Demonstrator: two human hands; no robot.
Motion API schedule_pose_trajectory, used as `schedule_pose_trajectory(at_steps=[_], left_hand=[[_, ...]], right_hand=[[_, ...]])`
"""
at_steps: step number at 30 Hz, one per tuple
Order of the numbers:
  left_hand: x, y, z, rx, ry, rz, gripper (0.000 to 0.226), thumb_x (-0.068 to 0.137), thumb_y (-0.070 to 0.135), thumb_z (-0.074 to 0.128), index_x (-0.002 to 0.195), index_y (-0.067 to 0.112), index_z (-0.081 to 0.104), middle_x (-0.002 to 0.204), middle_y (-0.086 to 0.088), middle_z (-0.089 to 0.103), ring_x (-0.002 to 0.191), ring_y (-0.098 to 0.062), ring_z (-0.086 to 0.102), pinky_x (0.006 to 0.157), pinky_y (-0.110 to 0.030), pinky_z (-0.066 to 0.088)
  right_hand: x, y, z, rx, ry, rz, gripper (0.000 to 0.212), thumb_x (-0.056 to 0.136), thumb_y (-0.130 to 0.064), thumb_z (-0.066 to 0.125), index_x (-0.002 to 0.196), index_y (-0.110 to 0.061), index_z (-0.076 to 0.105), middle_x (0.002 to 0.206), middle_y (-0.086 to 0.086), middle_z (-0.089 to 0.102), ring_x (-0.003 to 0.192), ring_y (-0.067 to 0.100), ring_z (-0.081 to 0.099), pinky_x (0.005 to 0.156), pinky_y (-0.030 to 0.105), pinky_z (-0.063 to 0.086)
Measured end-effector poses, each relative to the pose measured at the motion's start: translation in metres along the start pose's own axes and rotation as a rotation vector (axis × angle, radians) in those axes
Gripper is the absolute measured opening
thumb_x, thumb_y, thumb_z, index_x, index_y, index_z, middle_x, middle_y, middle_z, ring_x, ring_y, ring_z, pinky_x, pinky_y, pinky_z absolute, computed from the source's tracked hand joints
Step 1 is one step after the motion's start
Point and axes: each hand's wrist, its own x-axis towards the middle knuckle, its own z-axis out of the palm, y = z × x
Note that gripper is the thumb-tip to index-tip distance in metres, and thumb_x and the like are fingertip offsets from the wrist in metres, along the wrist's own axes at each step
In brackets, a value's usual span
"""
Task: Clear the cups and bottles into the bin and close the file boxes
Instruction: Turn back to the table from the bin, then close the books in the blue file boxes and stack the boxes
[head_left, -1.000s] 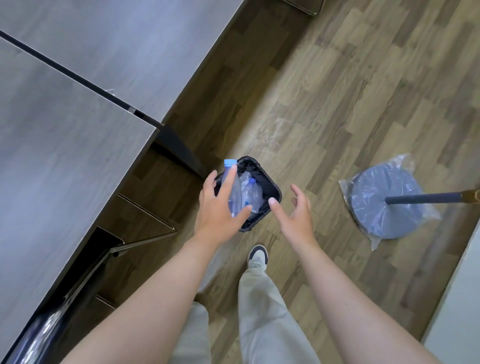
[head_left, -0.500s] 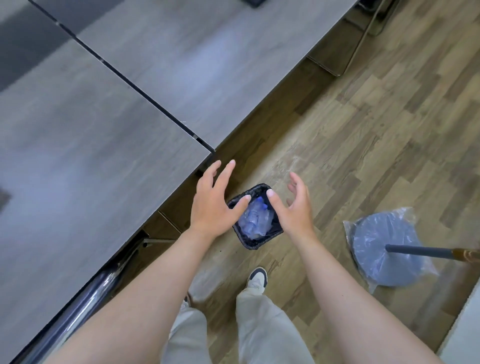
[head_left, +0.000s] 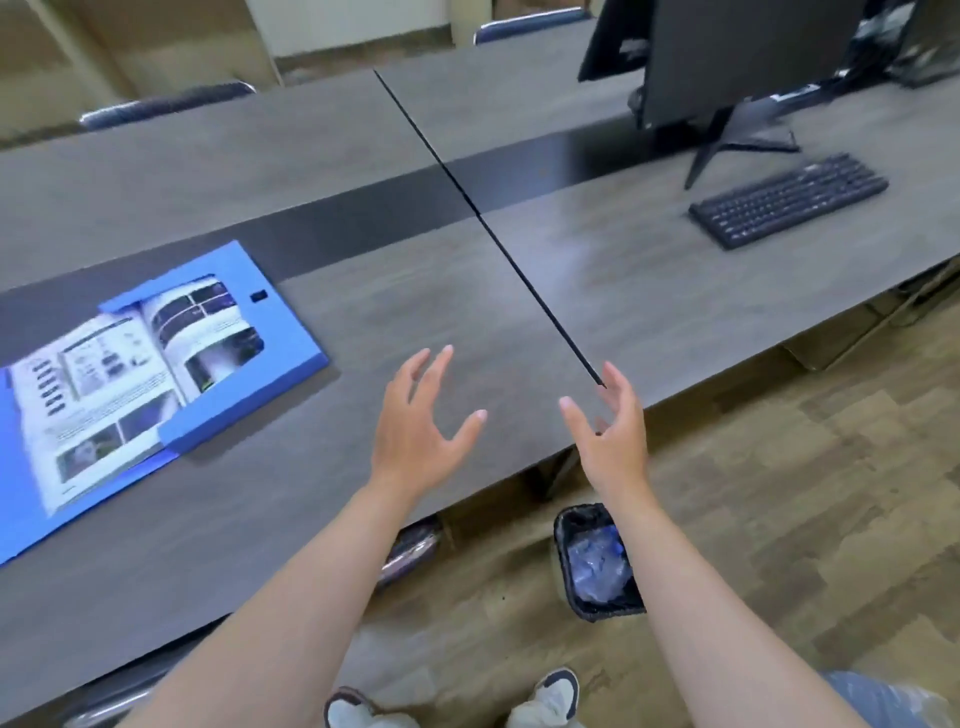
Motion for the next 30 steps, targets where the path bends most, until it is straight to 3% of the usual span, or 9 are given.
schedule_pose_trajectory(at_steps=[6, 12, 15, 20, 24, 30], left_hand=[[-0.025, -0.075, -0.13, 0.035, 0.188, -0.135, 0.08, 0.081, 0.063, 0.06, 0.151, 0.028, 0.043, 0.153, -0.001, 0.04, 0.141, -0.015, 0.038, 0.11, -0.011, 0.021], [-0.064, -0.159, -0.244, 0.054, 0.327, -0.277, 0.081, 0.077, 0.065, 0.059, 0.15, 0.037, 0.04, 0.154, 0.005, 0.038, 0.143, -0.014, 0.037, 0.109, -0.032, 0.037], [-0.083, -0.194, -0.283, 0.047, 0.377, -0.377, 0.084, 0.075, 0.068, 0.059, 0.151, 0.037, 0.041, 0.154, 0.008, 0.038, 0.142, -0.012, 0.037, 0.104, -0.029, 0.037], [-0.102, -0.239, -0.313, 0.033, 0.431, -0.553, 0.074, 0.085, 0.043, 0.077, 0.15, 0.031, 0.044, 0.152, 0.004, 0.042, 0.14, -0.02, 0.039, 0.106, -0.033, 0.036], [-0.11, -0.266, -0.317, -0.017, 0.446, -0.691, 0.071, 0.087, 0.045, 0.074, 0.15, 0.029, 0.043, 0.151, 0.005, 0.045, 0.143, -0.019, 0.037, 0.109, -0.032, 0.032], [-0.102, -0.287, -0.316, -0.12, 0.481, -0.889, 0.067, 0.086, 0.046, 0.074, 0.146, 0.03, 0.048, 0.143, 0.005, 0.053, 0.13, -0.017, 0.051, 0.103, -0.036, 0.043]], right_hand=[[-0.019, -0.063, 0.118, -0.042, -0.173, -0.103, 0.078, 0.084, -0.051, 0.07, 0.15, -0.035, 0.032, 0.145, -0.018, 0.039, 0.137, 0.004, 0.04, 0.113, 0.045, 0.041], [-0.046, -0.104, 0.236, -0.107, -0.272, -0.193, 0.076, 0.086, -0.038, 0.074, 0.15, -0.026, 0.035, 0.144, -0.014, 0.04, 0.131, 0.003, 0.043, 0.111, 0.043, 0.043], [-0.057, -0.114, 0.281, -0.16, -0.331, -0.208, 0.076, 0.086, -0.035, 0.074, 0.151, -0.025, 0.035, 0.141, -0.015, 0.039, 0.129, 0.002, 0.042, 0.111, 0.04, 0.042], [-0.057, -0.114, 0.336, -0.272, -0.395, -0.216, 0.075, 0.085, -0.041, 0.075, 0.148, -0.024, 0.04, 0.144, -0.008, 0.042, 0.132, 0.009, 0.044, 0.113, 0.042, 0.039], [-0.038, -0.111, 0.361, -0.359, -0.377, -0.186, 0.074, 0.086, -0.043, 0.073, 0.148, -0.018, 0.042, 0.149, 0.001, 0.043, 0.138, 0.019, 0.043, 0.113, 0.041, 0.038], [0.012, -0.108, 0.39, -0.499, -0.391, -0.148, 0.074, 0.087, -0.046, 0.071, 0.147, -0.013, 0.042, 0.149, 0.008, 0.043, 0.123, 0.027, 0.053, 0.099, 0.038, 0.041]])
